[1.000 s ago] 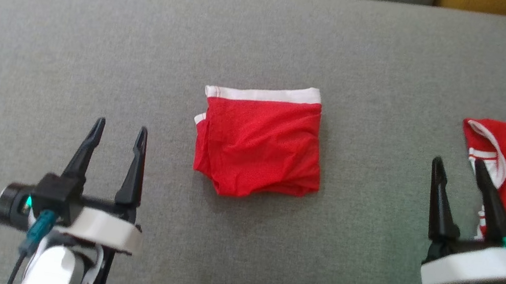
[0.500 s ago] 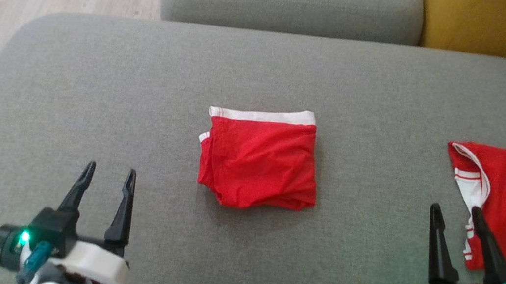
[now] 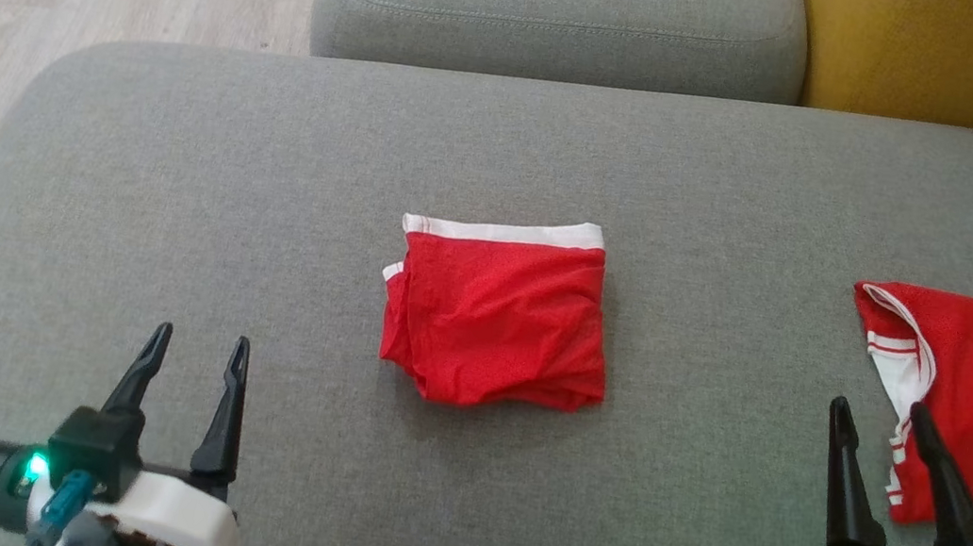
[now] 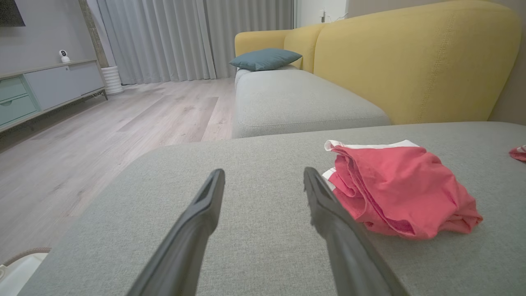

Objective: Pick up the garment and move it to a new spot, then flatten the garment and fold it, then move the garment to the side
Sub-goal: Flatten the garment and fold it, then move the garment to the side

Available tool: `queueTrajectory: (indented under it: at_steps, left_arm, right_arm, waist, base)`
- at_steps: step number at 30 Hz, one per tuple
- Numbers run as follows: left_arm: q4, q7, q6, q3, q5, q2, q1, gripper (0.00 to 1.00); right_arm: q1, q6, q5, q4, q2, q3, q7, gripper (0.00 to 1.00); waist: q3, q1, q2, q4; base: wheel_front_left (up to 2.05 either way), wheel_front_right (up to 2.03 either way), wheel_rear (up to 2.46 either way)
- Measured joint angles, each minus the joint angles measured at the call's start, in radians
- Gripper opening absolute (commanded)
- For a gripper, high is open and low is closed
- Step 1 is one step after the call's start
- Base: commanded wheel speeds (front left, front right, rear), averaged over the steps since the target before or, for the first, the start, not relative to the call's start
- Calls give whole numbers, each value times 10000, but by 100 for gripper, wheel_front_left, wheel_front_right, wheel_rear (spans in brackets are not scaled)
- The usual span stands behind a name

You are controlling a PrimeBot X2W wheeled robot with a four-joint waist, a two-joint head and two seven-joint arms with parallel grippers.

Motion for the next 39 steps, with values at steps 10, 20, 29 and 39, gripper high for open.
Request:
queueTrajectory:
  at_steps: [10,20,29,39]
  left_arm:
    - [-6,31,82,-25,-12,71,0,100]
    - [-113,27,125,-182,-98,90,-30,100]
    - [-309,-150,75,-366,-61,-121,-1383,100]
    - [-623,-163,-65,-602,105,-591,-2309,100]
  right_arm:
    - [0,0,-25,-13,6,4,19,100]
    - [-23,0,-25,29,8,44,105,100]
    - [-1646,0,167,1716,-167,802,286,100]
    - [-4604,0,663,5451,-447,1831,366,100]
  waist:
    - [32,0,0,-22]
    - [212,0,0,93]
    - [1104,0,0,771]
    - [2242,0,0,2028]
  base:
    - [0,0,0]
    - [0,0,0]
    - [0,0,0]
    - [0,0,0]
